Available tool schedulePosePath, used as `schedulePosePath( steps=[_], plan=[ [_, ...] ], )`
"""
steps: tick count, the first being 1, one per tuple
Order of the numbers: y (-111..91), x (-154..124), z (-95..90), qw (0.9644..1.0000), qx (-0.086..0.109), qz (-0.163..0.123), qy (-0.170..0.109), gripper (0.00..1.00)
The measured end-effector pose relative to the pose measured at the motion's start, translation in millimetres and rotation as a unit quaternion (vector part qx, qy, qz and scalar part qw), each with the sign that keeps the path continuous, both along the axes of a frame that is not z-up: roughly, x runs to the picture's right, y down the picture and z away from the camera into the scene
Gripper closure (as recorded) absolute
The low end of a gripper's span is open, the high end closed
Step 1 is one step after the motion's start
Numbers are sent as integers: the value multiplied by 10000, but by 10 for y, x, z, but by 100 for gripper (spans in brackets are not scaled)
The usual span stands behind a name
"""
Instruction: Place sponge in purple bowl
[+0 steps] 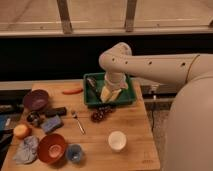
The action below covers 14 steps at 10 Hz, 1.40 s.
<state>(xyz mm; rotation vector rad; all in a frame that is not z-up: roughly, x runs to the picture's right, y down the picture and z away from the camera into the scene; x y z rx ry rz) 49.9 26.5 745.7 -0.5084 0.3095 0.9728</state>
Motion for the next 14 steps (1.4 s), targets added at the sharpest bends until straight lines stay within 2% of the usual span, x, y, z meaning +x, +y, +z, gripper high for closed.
schedulePosePath(
  steps=[1, 2, 4, 5, 8, 9, 10, 11, 13, 14],
  plan=[
    [3, 41, 11, 10000, -19, 0, 23, 20],
    [-15, 106, 36, 9999, 1, -118, 79, 20],
    [-35, 45, 62, 9995, 28, -295, -55, 20],
    [-55, -58, 85, 9988, 53, -457, -160, 20],
    [-121, -659, 149, 9940, 99, -924, -569, 20],
    [-146, -1069, 171, 9891, 125, -1207, -834, 20],
    [-145, -1309, 172, 9854, 136, -1364, -1012, 20],
    [-131, -1582, 155, 9799, 138, -1548, -1247, 20],
    [-29, -2148, 40, 9636, 148, -1933, -1839, 20],
    [-12, -2247, 16, 9603, 167, -1987, -1952, 20]
  ],
)
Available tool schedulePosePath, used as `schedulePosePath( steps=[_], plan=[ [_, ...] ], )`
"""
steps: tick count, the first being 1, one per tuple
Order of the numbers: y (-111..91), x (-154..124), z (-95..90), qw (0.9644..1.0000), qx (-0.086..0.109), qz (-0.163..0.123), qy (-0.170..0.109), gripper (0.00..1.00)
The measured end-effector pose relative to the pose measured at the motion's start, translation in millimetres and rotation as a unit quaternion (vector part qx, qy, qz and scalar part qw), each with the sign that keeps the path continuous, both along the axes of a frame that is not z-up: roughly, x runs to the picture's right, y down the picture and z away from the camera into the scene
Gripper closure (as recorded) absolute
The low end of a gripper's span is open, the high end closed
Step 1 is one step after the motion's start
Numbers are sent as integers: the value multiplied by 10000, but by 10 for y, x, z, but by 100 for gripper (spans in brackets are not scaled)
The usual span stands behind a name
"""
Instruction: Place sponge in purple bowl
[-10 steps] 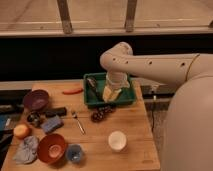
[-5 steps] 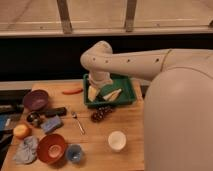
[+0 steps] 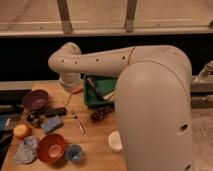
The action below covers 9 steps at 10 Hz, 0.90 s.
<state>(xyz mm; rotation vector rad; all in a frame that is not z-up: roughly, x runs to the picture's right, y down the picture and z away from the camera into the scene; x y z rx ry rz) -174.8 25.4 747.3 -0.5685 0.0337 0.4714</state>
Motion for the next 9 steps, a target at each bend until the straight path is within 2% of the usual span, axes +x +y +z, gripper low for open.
schedulePosePath(
  steps=[2, 5, 7, 8, 9],
  plan=[
    [-12, 76, 17, 10000, 3, -9, 73, 20],
    [5, 26, 8, 10000, -12, -38, 4, 20],
    [85, -152, 12, 9992, -54, -317, -253, 20],
    [154, -363, 5, 9973, -99, -538, -499, 20],
    [256, -609, -16, 9937, -169, -797, -766, 20]
  ],
)
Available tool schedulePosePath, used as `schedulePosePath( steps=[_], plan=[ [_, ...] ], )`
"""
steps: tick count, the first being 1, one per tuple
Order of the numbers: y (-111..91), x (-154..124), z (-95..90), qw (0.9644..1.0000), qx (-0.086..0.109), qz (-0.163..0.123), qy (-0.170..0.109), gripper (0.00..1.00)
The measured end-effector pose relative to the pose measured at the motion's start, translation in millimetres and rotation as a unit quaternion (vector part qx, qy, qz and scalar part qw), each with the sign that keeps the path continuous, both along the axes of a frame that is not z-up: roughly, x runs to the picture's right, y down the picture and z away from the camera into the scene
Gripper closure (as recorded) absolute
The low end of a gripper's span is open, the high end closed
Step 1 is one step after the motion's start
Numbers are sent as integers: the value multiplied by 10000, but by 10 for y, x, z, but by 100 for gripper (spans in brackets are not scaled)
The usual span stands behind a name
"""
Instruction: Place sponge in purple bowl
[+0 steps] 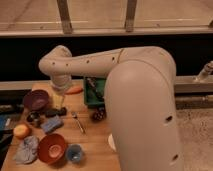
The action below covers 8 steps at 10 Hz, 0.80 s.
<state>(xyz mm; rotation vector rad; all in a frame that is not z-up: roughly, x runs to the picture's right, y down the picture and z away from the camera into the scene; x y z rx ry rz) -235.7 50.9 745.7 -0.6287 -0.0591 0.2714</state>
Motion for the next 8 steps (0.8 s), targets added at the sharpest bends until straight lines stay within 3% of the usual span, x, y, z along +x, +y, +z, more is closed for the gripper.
schedulePosePath(
  steps=[2, 5, 6, 8],
  plan=[
    [255, -457, -69, 9970, -164, -550, -522, 20],
    [580, -861, -118, 9843, -439, -1212, -1210, 20],
    [671, -946, -137, 9786, -529, -1387, -1424, 20],
    [699, -980, -147, 9766, -557, -1438, -1502, 20]
  ],
)
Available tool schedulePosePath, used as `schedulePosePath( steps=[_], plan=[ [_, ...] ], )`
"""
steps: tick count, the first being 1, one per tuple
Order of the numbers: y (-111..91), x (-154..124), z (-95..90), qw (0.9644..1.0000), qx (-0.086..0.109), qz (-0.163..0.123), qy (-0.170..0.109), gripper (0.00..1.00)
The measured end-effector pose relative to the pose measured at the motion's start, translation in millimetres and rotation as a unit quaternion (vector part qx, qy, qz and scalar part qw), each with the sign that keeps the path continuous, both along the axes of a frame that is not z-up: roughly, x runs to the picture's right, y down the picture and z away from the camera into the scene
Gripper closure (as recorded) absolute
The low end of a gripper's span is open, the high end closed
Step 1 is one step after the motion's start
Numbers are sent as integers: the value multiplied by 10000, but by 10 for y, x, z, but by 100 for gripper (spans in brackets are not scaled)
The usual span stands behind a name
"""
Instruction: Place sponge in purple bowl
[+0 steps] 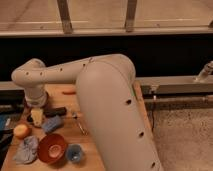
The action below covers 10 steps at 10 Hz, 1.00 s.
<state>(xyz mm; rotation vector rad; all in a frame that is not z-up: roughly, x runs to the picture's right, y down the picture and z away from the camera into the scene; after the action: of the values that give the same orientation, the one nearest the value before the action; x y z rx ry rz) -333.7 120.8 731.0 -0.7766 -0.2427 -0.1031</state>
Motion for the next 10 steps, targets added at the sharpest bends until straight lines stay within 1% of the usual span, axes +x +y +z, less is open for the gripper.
schedulePosePath(
  steps=[1, 2, 3, 4, 6, 8, 10],
  plan=[
    [-9, 10, 6, 10000, 4, 3, 13, 20],
    [-12, 5, 18, 10000, -31, -7, 46, 20],
    [32, -5, 45, 9999, -104, -46, 53, 20],
    [164, 7, 127, 9997, -225, -68, 36, 20],
    [347, 88, 238, 9993, -360, -9, 17, 20],
    [454, 105, 258, 9990, -453, 31, -23, 20],
    [519, 82, 289, 9985, -535, 24, -73, 20]
  ],
)
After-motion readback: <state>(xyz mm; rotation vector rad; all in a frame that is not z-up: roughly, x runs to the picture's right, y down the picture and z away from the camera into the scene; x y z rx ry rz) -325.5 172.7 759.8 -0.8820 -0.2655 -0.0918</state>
